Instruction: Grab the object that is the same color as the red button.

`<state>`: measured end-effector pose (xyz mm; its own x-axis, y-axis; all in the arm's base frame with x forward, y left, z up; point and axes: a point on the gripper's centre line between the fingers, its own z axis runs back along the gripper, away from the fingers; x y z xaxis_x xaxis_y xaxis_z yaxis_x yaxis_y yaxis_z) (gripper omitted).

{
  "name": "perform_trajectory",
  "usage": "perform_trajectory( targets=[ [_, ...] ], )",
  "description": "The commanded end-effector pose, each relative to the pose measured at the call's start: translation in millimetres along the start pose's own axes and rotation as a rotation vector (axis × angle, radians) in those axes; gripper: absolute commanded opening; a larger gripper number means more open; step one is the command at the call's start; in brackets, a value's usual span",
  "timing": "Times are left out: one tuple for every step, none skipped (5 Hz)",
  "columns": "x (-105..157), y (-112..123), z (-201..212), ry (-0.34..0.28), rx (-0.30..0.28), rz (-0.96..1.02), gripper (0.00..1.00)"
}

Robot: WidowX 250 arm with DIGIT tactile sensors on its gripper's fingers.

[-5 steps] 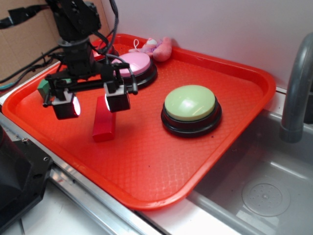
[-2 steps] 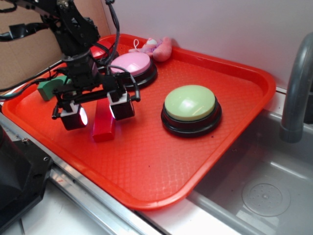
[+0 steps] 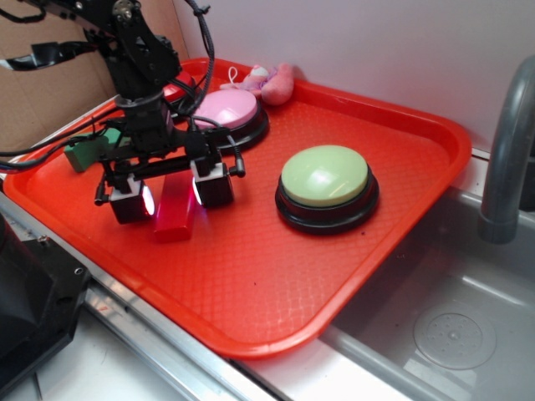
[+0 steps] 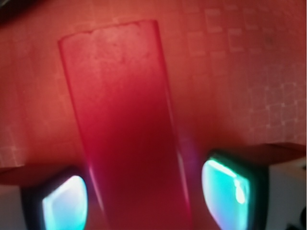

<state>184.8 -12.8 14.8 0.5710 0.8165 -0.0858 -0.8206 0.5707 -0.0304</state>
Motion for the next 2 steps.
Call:
perform_trajectory(
  targets=[
    [1.7, -5.7, 8.1, -0.032, 0.002, -0.033, 0.00],
    [-1.4, -8.4, 19.8, -0.039, 0.029, -0.106, 0.00]
  ],
)
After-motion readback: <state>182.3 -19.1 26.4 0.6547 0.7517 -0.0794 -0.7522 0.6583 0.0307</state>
